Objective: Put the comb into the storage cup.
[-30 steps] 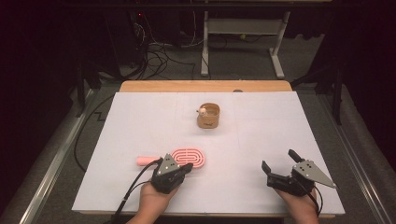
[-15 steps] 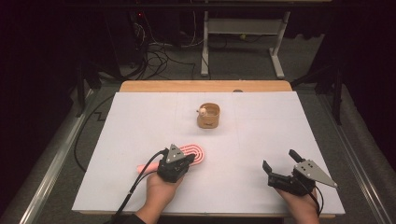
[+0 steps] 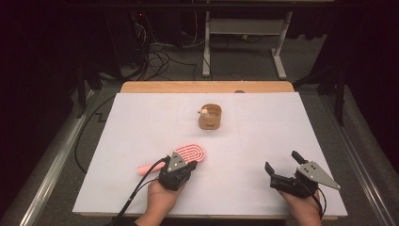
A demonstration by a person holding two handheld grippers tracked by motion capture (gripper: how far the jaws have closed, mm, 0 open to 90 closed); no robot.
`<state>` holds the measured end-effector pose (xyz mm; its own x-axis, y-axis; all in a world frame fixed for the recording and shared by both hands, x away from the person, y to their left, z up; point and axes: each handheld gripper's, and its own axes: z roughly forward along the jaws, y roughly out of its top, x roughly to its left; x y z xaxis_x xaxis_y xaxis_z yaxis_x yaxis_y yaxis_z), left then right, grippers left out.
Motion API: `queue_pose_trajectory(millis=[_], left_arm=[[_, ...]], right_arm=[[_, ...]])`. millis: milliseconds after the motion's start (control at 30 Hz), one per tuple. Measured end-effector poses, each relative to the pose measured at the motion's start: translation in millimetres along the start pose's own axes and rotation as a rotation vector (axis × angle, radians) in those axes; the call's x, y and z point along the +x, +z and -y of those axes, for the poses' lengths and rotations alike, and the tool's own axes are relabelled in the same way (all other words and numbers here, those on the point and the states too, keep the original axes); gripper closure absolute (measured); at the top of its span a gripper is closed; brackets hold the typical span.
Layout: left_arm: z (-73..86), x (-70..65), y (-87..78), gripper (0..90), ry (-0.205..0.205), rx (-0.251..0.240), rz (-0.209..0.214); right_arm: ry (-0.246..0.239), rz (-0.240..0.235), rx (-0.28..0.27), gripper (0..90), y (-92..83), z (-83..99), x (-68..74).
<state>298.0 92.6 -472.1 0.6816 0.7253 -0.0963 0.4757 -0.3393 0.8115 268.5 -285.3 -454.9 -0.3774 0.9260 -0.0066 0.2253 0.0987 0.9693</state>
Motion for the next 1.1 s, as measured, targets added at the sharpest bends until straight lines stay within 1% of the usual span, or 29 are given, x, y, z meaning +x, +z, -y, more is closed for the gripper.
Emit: queue_pose_trajectory(millis=[133, 200, 300, 400, 500, 567, 600, 633, 667, 767, 833, 867, 967, 1000, 1033, 1100], left_arm=[[-0.7, 3.0, 5.3, 88.7, -0.019, 0.006, -0.005], [-1.5, 4.5, 5.1, 88.7, -0.025, -0.002, -0.010], [-3.1, 6.8, 3.0, 88.6, -0.040, -0.013, -0.002], [-4.5, 6.5, -3.8, 88.6, -0.045, -0.036, 0.015], [-7.0, 9.7, -17.3, 88.6, -0.046, -0.069, 0.033], [-7.9, 16.0, -30.0, 88.5, -0.052, -0.095, 0.040], [-7.9, 21.2, -38.3, 88.5, -0.060, -0.113, 0.044], [-7.4, 24.4, -43.6, 88.5, -0.061, -0.126, 0.044], [-5.8, 30.4, -52.0, 88.5, -0.063, -0.143, 0.047], [2.3, 45.3, -67.8, 88.6, -0.063, -0.157, 0.043], [8.9, 52.9, -74.8, 88.6, -0.053, -0.163, 0.035], [13.8, 58.0, -79.4, 88.5, -0.053, -0.176, 0.033], [23.8, 67.4, -87.0, 88.5, -0.055, -0.201, 0.032], [27.7, 70.8, -89.2, 88.4, -0.054, -0.203, 0.031], [30.0, 73.4, -90.7, 88.3, -0.059, -0.203, 0.027], [32.8, 79.4, -93.3, 87.9, -0.080, -0.216, 0.035]], right_arm=[[0.001, 0.000, 0.006, 0.1, 1.0, 0.8, -0.8], [0.003, 0.000, 0.004, 0.1, 0.5, 0.7, -0.7], [0.003, 0.003, 0.003, 0.1, -0.3, 0.6, -1.0], [0.003, 0.003, 0.004, 0.1, -0.2, 0.8, -0.8], [0.000, 0.002, 0.003, 0.1, -0.4, 0.7, -0.4], [0.002, 0.004, 0.002, 0.1, -0.6, 0.7, -1.2], [0.004, 0.005, 0.003, 0.1, -0.7, 0.8, -1.4], [0.007, 0.003, 0.003, 0.1, -0.6, 1.0, -1.5], [0.008, 0.003, 0.004, 0.0, -0.6, 1.1, -1.2], [-0.001, 0.001, 0.004, 0.0, -0.7, 1.0, 0.3], [-0.005, -0.001, 0.004, 0.1, -0.2, 0.7, 1.1], [-0.006, -0.001, 0.005, 0.0, 0.1, 0.8, 1.3], [-0.005, 0.000, 0.007, 0.1, 1.2, 1.1, 1.2], [-0.004, 0.002, 0.008, 0.1, 1.5, 1.1, 1.1], [-0.003, 0.003, 0.008, 0.1, 1.8, 1.2, 1.0], [-0.005, 0.001, 0.011, 0.1, 2.7, 1.2, 1.7]])
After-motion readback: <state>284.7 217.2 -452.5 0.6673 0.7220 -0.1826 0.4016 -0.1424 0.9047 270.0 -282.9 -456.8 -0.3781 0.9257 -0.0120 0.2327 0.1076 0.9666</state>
